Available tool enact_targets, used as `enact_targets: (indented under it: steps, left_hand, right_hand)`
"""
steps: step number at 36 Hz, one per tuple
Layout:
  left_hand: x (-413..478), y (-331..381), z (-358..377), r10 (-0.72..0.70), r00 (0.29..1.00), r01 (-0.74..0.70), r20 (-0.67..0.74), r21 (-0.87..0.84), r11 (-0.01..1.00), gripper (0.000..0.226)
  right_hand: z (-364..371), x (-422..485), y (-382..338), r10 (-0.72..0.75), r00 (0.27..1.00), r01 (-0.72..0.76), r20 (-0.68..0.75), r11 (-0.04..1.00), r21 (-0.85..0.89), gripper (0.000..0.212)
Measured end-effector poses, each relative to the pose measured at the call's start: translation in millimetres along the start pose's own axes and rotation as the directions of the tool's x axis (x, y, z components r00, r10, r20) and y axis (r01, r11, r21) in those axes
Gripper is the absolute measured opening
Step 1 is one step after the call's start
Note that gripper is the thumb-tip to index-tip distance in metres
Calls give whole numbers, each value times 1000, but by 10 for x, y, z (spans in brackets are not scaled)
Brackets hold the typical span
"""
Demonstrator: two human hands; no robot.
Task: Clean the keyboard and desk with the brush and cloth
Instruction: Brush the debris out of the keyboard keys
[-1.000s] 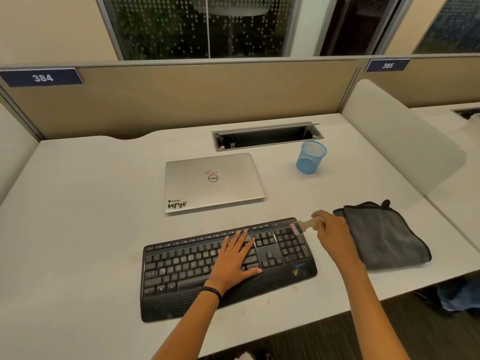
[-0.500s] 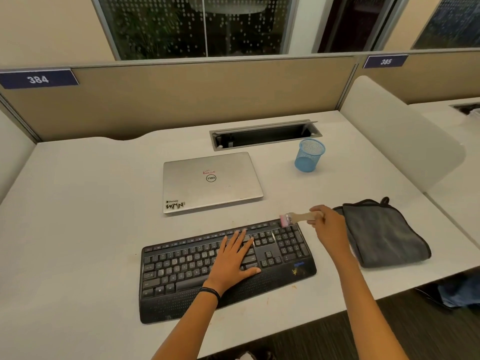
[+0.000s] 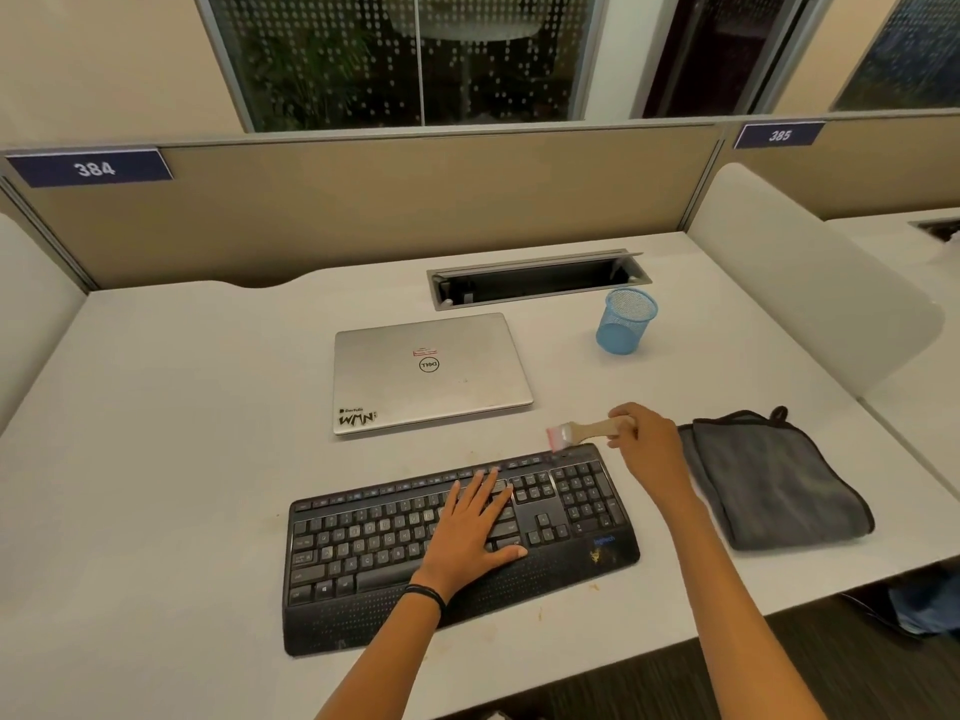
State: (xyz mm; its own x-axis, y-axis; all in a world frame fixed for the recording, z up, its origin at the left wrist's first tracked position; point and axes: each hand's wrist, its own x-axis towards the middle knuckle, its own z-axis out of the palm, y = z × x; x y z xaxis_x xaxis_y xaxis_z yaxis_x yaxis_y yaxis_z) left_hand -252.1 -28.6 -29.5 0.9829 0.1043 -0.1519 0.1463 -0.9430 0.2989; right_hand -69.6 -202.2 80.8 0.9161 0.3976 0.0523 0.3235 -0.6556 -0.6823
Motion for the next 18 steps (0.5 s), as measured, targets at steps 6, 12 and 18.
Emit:
enact_targets:
  steps: [6,12,18]
  left_hand:
    - [3,-8,17,9,1000,-10,-15,-19,1000,90]
    - [9,-13,23,7,1000,-7,-14,-13,1000,87]
    - [1,-2,14,10,1000,-11,-20,-22,1000,89]
  right_hand:
    - [233,-69,17,95,992,-96,88,995,14,24]
    - [100,-51,225,173,985,-172,2,984,-37,22]
    - [-124,-1,256,119,984,-137,-130,981,-139,25]
